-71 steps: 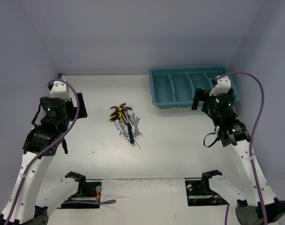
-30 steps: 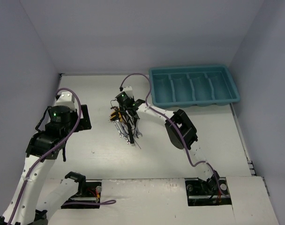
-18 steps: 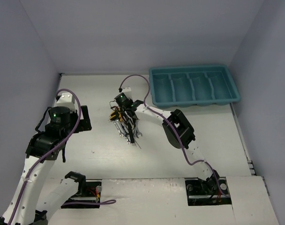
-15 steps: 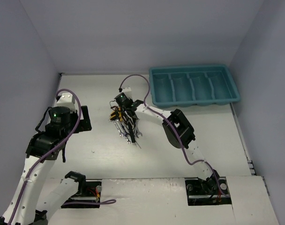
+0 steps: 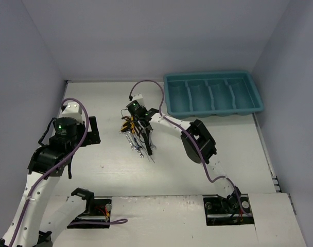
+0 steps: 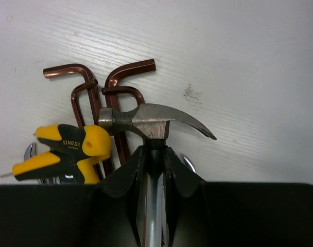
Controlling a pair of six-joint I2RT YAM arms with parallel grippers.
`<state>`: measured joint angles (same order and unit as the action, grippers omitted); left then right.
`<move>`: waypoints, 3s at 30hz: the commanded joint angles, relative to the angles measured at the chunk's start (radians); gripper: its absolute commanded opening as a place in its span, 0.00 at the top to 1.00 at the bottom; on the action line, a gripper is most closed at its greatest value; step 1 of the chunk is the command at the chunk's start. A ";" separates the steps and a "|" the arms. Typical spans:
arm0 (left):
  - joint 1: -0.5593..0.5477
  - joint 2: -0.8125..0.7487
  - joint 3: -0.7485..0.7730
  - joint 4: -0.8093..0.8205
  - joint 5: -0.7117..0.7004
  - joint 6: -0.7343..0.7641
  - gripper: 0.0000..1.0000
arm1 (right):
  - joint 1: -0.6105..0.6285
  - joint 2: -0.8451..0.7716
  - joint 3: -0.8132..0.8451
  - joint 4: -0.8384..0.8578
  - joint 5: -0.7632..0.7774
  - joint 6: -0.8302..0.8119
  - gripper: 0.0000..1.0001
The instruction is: Sort the tools into containers
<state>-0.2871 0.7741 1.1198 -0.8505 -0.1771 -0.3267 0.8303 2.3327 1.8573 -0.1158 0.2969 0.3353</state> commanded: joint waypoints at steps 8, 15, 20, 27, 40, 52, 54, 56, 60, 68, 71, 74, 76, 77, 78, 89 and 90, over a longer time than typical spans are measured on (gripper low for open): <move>-0.003 0.034 0.064 0.027 -0.025 -0.006 0.04 | -0.083 -0.452 -0.079 0.045 0.080 -0.210 1.00; -0.003 0.026 0.057 0.027 -0.019 -0.013 0.04 | -0.384 -0.616 -0.192 0.047 -0.069 -0.422 1.00; -0.002 0.023 0.044 0.028 -0.016 -0.015 0.05 | -0.635 -0.617 -0.177 0.046 -0.183 -0.598 1.00; -0.001 0.061 0.070 0.029 -0.005 -0.030 0.05 | -0.908 -0.500 -0.093 0.072 -0.267 -0.672 1.00; 0.000 0.128 0.118 0.030 0.013 -0.025 0.05 | -1.025 -0.153 0.083 0.179 -0.202 -0.676 1.00; -0.001 0.173 0.116 0.032 0.029 -0.023 0.05 | -1.018 -0.020 0.231 0.181 -0.193 -0.641 0.70; -0.001 0.178 0.113 0.034 0.026 -0.022 0.05 | -1.011 -0.025 0.245 0.183 -0.190 -0.641 0.58; -0.001 0.181 0.111 0.033 0.026 -0.022 0.05 | -1.004 -0.036 0.258 0.183 -0.183 -0.641 0.43; -0.001 0.178 0.110 0.033 0.032 -0.024 0.05 | -0.969 -0.100 0.263 0.181 -0.190 -0.637 0.31; 0.000 0.155 0.116 0.033 0.024 -0.025 0.05 | -0.678 -0.390 0.008 0.179 -0.195 -0.532 0.29; -0.001 0.133 0.118 0.033 0.027 -0.023 0.05 | -0.521 -0.479 -0.129 0.179 -0.185 -0.459 0.30; -0.001 0.112 0.111 0.030 0.027 -0.017 0.05 | -0.374 -0.523 -0.220 0.177 -0.177 -0.389 0.31; -0.001 0.096 0.105 0.029 0.030 -0.015 0.05 | -0.324 -0.542 -0.274 0.177 -0.176 -0.319 0.32; -0.001 0.089 0.103 0.029 0.033 -0.016 0.05 | -0.303 -0.553 -0.305 0.178 -0.165 -0.272 0.32; -0.001 0.083 0.100 0.030 0.037 -0.019 0.05 | -0.298 -0.570 -0.345 0.179 -0.141 -0.227 0.33; -0.002 0.060 0.097 0.032 0.091 -0.035 0.04 | -0.582 -0.886 -0.661 0.145 0.016 -0.090 0.36; -0.003 0.060 0.096 0.032 0.091 -0.035 0.04 | -0.627 -0.897 -0.669 0.140 -0.005 -0.096 0.36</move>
<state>-0.2871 0.8353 1.1954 -0.8571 -0.1075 -0.3500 0.3551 1.5805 1.1950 -0.0229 0.2532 0.1933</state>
